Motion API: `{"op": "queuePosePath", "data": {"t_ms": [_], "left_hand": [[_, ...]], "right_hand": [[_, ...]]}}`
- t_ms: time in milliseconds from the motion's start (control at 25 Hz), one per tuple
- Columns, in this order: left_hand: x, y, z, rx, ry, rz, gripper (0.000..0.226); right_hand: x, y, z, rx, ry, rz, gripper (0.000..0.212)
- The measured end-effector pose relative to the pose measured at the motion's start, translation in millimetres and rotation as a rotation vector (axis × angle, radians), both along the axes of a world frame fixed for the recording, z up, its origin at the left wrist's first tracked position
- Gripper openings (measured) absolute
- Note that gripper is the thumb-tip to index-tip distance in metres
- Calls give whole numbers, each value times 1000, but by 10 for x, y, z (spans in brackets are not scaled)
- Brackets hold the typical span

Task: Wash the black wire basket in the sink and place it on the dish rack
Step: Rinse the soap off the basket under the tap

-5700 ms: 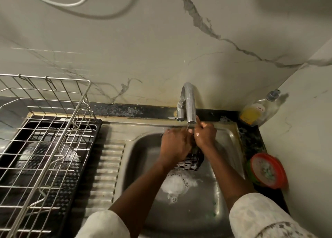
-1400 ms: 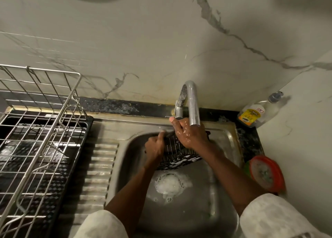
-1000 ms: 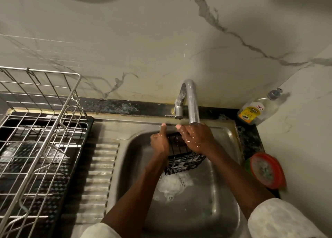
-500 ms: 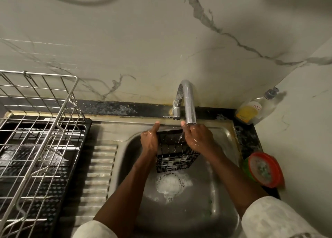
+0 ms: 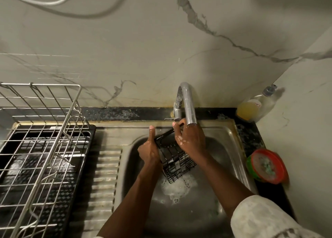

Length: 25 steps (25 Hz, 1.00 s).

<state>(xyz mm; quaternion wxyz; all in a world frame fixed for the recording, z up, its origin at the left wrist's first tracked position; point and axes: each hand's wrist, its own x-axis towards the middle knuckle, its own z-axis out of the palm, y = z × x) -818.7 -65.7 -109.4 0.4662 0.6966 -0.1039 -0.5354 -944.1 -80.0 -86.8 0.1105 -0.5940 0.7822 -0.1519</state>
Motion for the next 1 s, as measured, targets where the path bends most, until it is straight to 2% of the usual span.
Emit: {"op": "queuePosePath", "data": {"t_ms": [120, 200, 280, 400, 480, 600, 680, 760, 800, 880, 1000], "left_hand": [[-14, 192, 16, 76, 55, 100, 52], [-21, 273, 25, 127, 87, 159, 50], [-7, 280, 62, 148, 64, 148, 53], [122, 208, 62, 155, -143, -88, 65], [241, 123, 6, 133, -293, -312, 59], [322, -37, 148, 46, -348, -587, 58], [328, -124, 220, 60, -301, -513, 67], [378, -170, 182, 144, -178, -269, 60], [371, -157, 145, 183, -117, -188, 52], [275, -92, 142, 221, -78, -133, 42], [218, -4, 188, 237, -181, -73, 49]], "right_hand": [[148, 172, -39, 4, -148, -126, 50], [234, 245, -69, -9, -291, -247, 65], [338, 301, -91, 2, -347, -305, 77], [367, 240, -43, 53, -369, -275, 68], [344, 174, -4, 100, -372, -214, 61], [452, 170, 10, 193, -334, 88, 61], [531, 167, 53, 172, -461, 194, 63], [536, 90, 131, 116, -677, 70, 57], [507, 43, 122, 119, -723, -18, 58], [514, 42, 35, 264, -644, -156, 71], [747, 182, -103, 393, -585, -197, 83]]}}
